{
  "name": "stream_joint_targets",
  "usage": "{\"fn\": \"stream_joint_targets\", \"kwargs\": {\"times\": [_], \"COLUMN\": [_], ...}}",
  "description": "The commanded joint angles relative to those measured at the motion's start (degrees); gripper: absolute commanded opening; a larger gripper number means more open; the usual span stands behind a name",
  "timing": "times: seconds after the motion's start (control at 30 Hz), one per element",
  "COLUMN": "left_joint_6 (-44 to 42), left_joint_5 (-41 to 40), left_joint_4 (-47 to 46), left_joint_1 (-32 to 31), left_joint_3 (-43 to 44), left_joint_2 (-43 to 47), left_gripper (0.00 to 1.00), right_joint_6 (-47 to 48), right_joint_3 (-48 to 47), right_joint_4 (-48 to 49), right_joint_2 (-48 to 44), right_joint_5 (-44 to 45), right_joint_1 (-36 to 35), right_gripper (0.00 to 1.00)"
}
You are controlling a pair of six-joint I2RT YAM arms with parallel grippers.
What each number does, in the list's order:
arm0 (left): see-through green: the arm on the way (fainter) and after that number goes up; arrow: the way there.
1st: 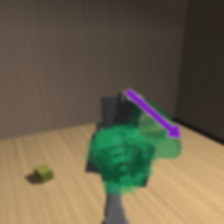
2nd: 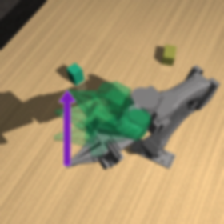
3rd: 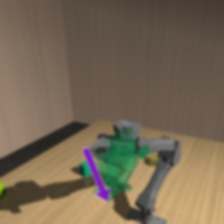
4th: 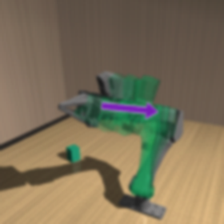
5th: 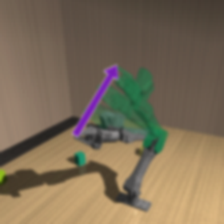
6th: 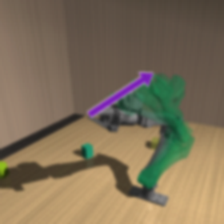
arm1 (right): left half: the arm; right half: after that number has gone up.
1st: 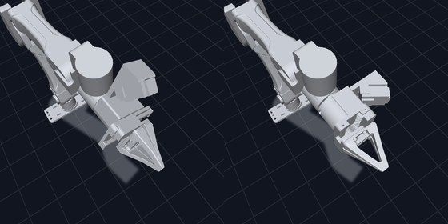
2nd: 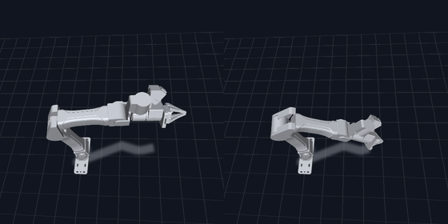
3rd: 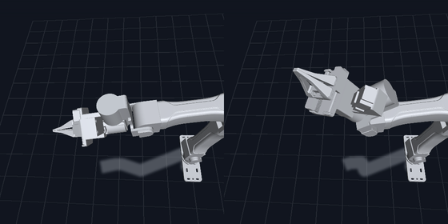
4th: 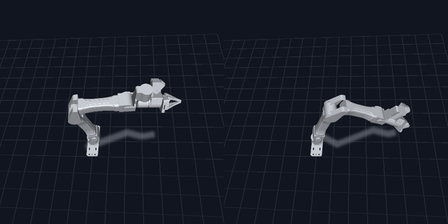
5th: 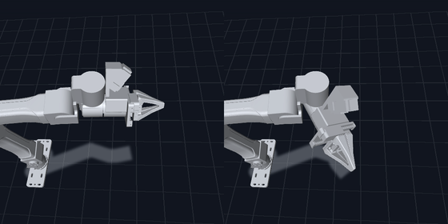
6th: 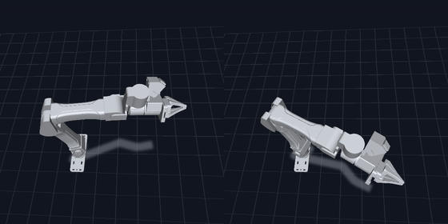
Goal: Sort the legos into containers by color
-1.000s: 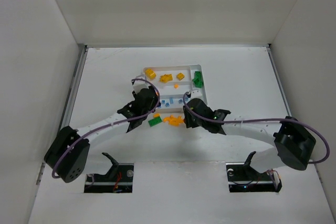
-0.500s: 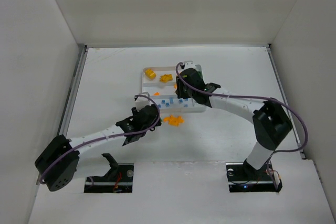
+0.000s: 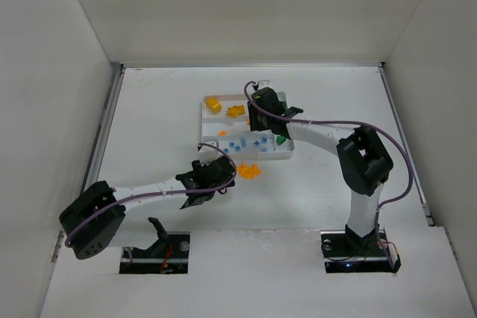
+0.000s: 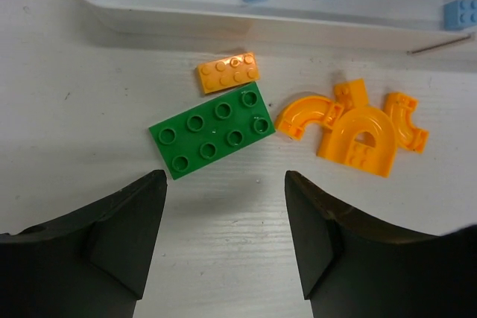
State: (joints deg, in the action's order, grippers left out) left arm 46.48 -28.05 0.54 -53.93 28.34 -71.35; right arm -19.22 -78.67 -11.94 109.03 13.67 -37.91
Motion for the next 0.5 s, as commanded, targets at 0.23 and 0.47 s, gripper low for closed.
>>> {"fn": "stream_joint_targets", "kwargs": {"times": [0.23,0.47], "left_joint_6": [10.83,11.53], "left_joint_5": [-7.63,-8.33], "left_joint_4": [-0.71,-1.24], "left_joint_1": [0.63,0.80], "left_joint_3": [0.05,0.49], "left_joint_2": [-3.08,-5.73], "left_gripper": [0.64,0.64], "right_joint_6": [1.03,1.20], "right_joint_3": [-2.98,-2.10], "right_joint_4": [2.36,2.98], "right_joint_2": [1.44,0.92], "right_joint_5": [-1.37,-1.63], "right_joint_1": [-0.01,-0.19], "right_gripper": [0.47,0.61]}}
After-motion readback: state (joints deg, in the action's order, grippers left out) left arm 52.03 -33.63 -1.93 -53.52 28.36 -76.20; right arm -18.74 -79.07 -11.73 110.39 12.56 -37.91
